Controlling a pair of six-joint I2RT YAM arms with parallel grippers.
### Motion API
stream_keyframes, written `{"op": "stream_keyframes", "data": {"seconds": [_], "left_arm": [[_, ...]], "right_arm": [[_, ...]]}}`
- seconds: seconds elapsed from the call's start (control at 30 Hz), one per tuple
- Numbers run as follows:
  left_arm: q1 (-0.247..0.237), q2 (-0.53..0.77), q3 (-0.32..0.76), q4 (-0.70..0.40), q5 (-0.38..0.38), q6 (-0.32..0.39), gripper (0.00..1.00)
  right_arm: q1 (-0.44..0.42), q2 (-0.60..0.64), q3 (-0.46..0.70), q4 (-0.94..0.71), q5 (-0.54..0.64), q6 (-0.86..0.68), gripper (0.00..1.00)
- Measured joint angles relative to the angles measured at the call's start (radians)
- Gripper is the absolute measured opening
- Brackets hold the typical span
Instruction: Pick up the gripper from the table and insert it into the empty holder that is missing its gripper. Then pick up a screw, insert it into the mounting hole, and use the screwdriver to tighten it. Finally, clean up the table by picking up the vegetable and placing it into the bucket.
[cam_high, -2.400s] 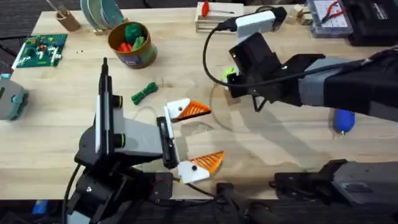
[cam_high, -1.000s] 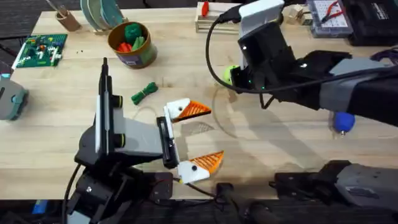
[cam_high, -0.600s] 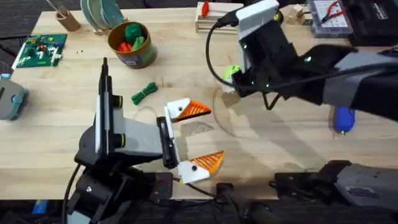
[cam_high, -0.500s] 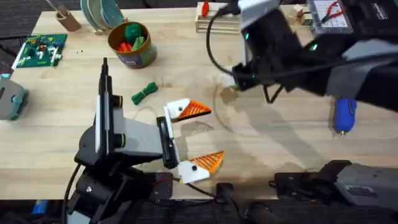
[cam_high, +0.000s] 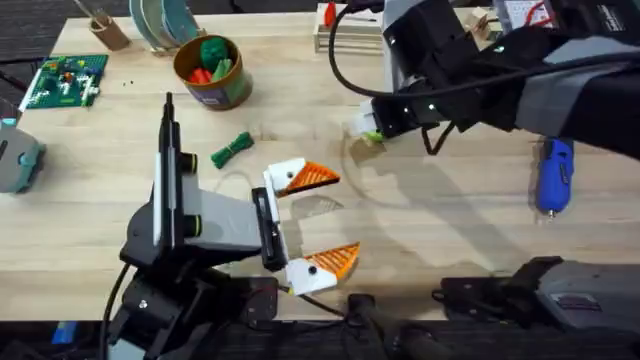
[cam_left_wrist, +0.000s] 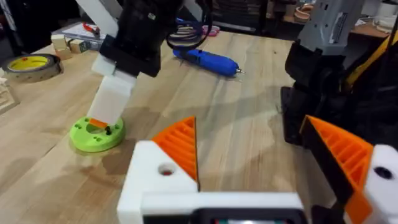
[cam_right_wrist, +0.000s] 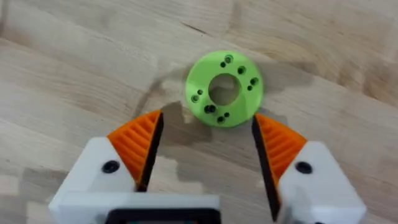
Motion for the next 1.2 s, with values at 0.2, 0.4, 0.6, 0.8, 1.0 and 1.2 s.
{"op": "stream_keyframes", "data": {"seconds": [0.2, 0.4, 0.6, 0.8, 1.0, 1.2], "left_arm": [[0.000, 0.000, 0.000, 0.000, 0.000, 0.000, 0.993], [0.000, 0.000, 0.000, 0.000, 0.000, 0.000, 0.993], [0.000, 0.000, 0.000, 0.000, 0.000, 0.000, 0.993], [0.000, 0.000, 0.000, 0.000, 0.000, 0.000, 0.993], [0.000, 0.000, 0.000, 0.000, 0.000, 0.000, 0.993], [0.000, 0.000, 0.000, 0.000, 0.000, 0.000, 0.993]], "right_arm": [[0.000, 0.051, 0.000, 0.008, -0.007, 0.018, 0.861], [0.000, 0.134, 0.000, 0.044, -0.023, 0.028, 0.799], [0.000, 0.139, 0.000, 0.064, -0.026, 0.031, 0.734], [0.000, 0.148, 0.000, 0.068, -0.026, 0.031, 0.691], [0.000, 0.167, 0.000, 0.074, -0.025, 0.034, 0.537], [0.000, 0.167, 0.000, 0.076, -0.025, 0.034, 0.492]]}}
